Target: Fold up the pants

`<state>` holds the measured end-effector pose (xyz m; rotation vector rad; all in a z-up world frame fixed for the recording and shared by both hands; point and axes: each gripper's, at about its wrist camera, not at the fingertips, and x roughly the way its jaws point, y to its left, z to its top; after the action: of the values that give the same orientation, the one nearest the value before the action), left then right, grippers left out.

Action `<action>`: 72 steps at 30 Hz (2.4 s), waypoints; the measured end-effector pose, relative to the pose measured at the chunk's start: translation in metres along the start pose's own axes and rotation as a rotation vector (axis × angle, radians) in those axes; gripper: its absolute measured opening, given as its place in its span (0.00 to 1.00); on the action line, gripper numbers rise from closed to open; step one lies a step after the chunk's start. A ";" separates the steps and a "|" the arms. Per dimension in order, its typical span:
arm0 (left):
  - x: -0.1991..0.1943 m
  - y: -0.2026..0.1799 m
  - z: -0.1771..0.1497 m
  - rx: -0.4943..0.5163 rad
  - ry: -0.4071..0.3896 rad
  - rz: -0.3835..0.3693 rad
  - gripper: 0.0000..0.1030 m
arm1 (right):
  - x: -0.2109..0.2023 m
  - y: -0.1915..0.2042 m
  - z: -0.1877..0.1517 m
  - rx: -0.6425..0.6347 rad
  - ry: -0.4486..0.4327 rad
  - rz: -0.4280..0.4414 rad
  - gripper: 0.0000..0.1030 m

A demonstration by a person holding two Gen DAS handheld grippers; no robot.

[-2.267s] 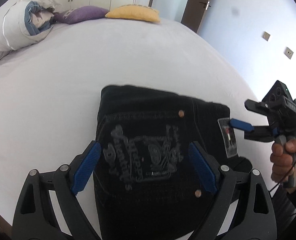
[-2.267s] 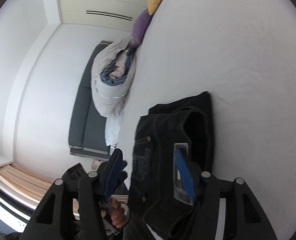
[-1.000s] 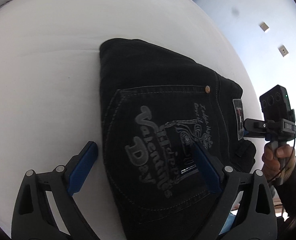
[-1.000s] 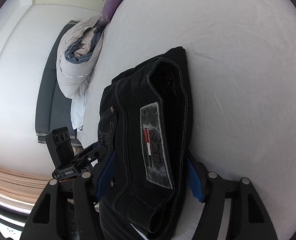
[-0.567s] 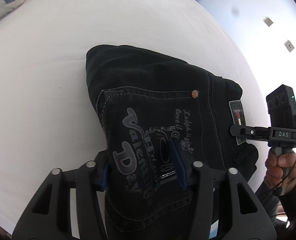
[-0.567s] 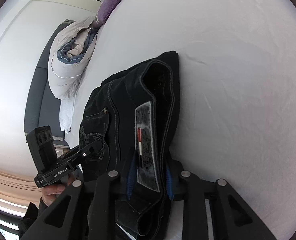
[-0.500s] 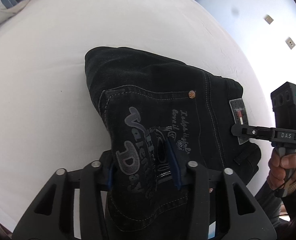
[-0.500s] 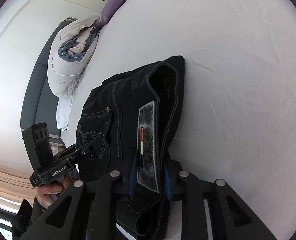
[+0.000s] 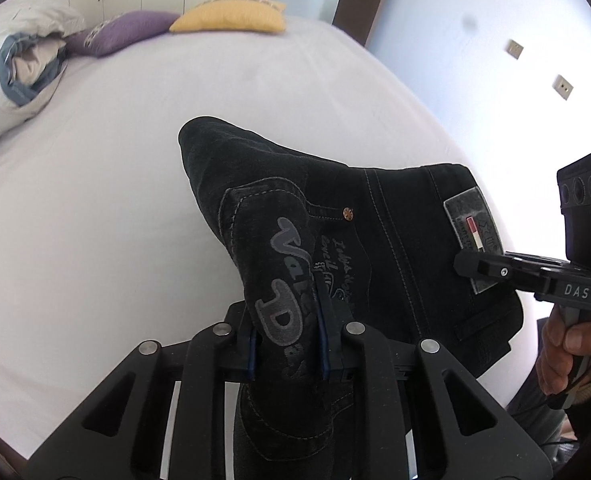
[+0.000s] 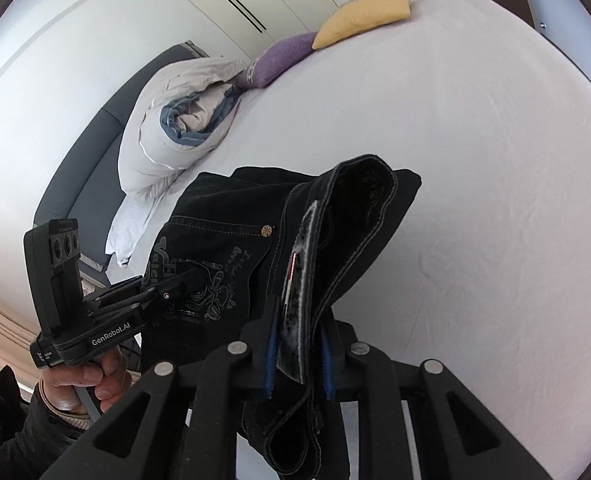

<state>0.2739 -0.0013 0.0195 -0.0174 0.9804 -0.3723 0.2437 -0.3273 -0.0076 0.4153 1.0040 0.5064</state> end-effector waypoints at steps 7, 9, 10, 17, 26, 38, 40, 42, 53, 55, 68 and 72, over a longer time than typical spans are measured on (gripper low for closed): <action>0.021 -0.027 0.059 0.014 -0.037 -0.024 0.19 | -0.022 -0.025 0.064 -0.019 -0.059 -0.007 0.19; 0.037 -0.036 0.074 0.013 -0.036 -0.028 0.19 | -0.022 -0.035 0.078 -0.012 -0.064 -0.006 0.19; 0.047 -0.040 0.087 0.010 -0.029 -0.032 0.19 | -0.020 -0.043 0.085 -0.007 -0.060 -0.004 0.19; 0.119 -0.026 0.094 -0.060 0.063 -0.084 0.20 | 0.016 -0.113 0.099 0.104 -0.004 0.002 0.19; 0.166 -0.008 0.062 -0.191 0.123 -0.017 0.82 | 0.036 -0.187 0.057 0.319 0.013 0.040 0.48; -0.045 -0.108 0.016 0.020 -0.453 0.484 1.00 | -0.099 -0.072 0.017 0.008 -0.338 -0.371 0.90; -0.090 -0.126 0.001 0.051 -0.571 0.548 1.00 | -0.129 -0.033 0.004 -0.088 -0.460 -0.413 1.00; -0.135 -0.152 -0.008 0.046 -0.649 0.574 1.00 | -0.160 -0.001 -0.009 -0.153 -0.581 -0.442 1.00; -0.261 -0.186 -0.044 0.080 -0.511 0.502 1.00 | -0.269 0.098 -0.051 -0.270 -0.759 -0.476 1.00; -0.258 -0.189 -0.049 0.051 -0.437 0.471 1.00 | -0.268 0.104 -0.056 -0.266 -0.683 -0.461 1.00; -0.157 -0.171 -0.086 -0.103 -0.179 0.317 1.00 | -0.210 0.069 -0.084 -0.069 -0.355 -0.522 1.00; -0.145 -0.165 -0.086 -0.118 -0.163 0.309 1.00 | -0.207 0.068 -0.083 -0.076 -0.340 -0.538 1.00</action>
<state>0.0818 -0.0964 0.1181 -0.0028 0.8271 -0.0280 0.0659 -0.3837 0.1323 0.1416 0.7229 -0.0146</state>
